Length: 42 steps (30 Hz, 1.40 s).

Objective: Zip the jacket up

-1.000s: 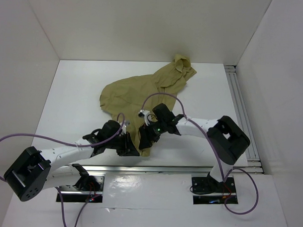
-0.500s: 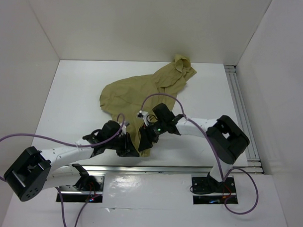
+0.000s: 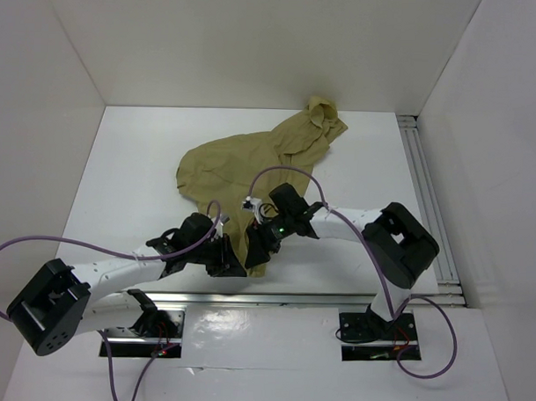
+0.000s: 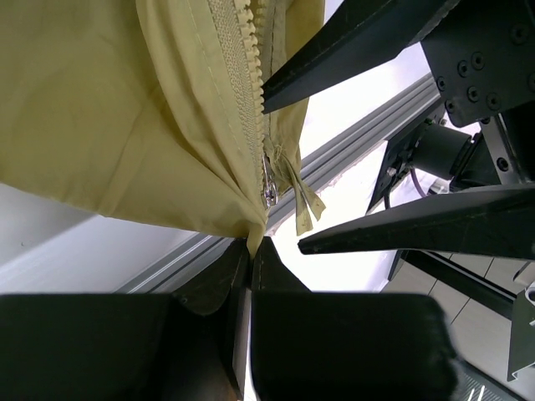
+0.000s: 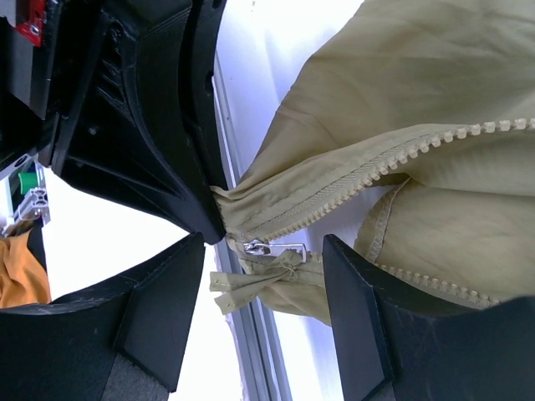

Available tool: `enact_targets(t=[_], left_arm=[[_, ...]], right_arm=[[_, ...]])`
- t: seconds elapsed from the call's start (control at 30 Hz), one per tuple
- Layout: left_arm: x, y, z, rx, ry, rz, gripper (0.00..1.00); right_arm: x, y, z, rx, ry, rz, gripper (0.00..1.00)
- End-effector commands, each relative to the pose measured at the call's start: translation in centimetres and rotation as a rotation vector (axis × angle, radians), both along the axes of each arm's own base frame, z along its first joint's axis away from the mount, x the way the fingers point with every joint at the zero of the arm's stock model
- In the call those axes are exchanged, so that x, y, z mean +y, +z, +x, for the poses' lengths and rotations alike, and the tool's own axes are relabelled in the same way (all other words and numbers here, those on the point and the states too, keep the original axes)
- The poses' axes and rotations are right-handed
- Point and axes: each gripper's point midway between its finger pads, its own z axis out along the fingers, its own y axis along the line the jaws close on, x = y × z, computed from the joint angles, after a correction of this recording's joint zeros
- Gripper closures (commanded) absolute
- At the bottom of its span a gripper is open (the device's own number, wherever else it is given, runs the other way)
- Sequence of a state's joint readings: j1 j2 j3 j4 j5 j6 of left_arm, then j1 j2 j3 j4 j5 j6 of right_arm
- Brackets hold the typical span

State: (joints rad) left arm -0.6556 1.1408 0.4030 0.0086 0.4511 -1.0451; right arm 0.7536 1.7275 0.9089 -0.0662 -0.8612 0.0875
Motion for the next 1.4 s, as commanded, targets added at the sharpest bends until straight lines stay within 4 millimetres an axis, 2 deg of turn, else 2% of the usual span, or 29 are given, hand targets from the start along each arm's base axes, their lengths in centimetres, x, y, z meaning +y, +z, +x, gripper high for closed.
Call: enact_targets(t=[0.0, 0.07, 0.13, 0.3, 0.43, 0.67, 1.1, 1.13, 1.23, 1.37], left_arm=[[-0.3, 0.6, 0.1, -0.035, -0.028, -0.031, 1.00], [-0.3, 0.6, 0.1, -0.035, -0.028, -0.031, 1.00], [-0.3, 0.6, 0.1, -0.035, -0.028, -0.031, 1.00], [-0.1, 0.3, -0.1, -0.021, -0.022, -0.028, 1.00], [-0.1, 0.2, 0.0, -0.025, -0.016, -0.023, 1.00], [-0.1, 0.2, 0.0, -0.025, -0.016, -0.023, 1.00], [0.1, -0.1, -0.2, -0.017, -0.016, -0.017, 1.00], [0.1, -0.1, -0.2, -0.017, -0.016, -0.017, 1.00], [0.1, -0.1, -0.2, -0.017, -0.016, -0.017, 1.00], [0.1, -0.1, -0.2, -0.017, -0.016, -0.017, 1.00]], right_arm=[[0.8, 0.6, 0.7, -0.037, 0.026, 0.050, 0.34], [0.8, 0.6, 0.7, -0.037, 0.026, 0.050, 0.34], [0.8, 0.4, 0.1, -0.026, 0.041, 0.049, 0.40], [0.6, 1.5, -0.1, -0.040, 0.037, 0.067, 0.44], [-0.1, 1.0, -0.3, -0.038, 0.016, 0.032, 0.48], [-0.6, 1.5, -0.5, -0.056, 0.004, 0.030, 0.62], [-0.5, 1.5, -0.9, -0.045, 0.012, 0.016, 0.64], [-0.5, 1.5, -0.9, -0.045, 0.012, 0.016, 0.68], [-0.5, 1.2, -1.0, -0.056, 0.013, 0.000, 0.68], [-0.6, 1.1, -0.9, -0.061, 0.007, -0.005, 0.77]])
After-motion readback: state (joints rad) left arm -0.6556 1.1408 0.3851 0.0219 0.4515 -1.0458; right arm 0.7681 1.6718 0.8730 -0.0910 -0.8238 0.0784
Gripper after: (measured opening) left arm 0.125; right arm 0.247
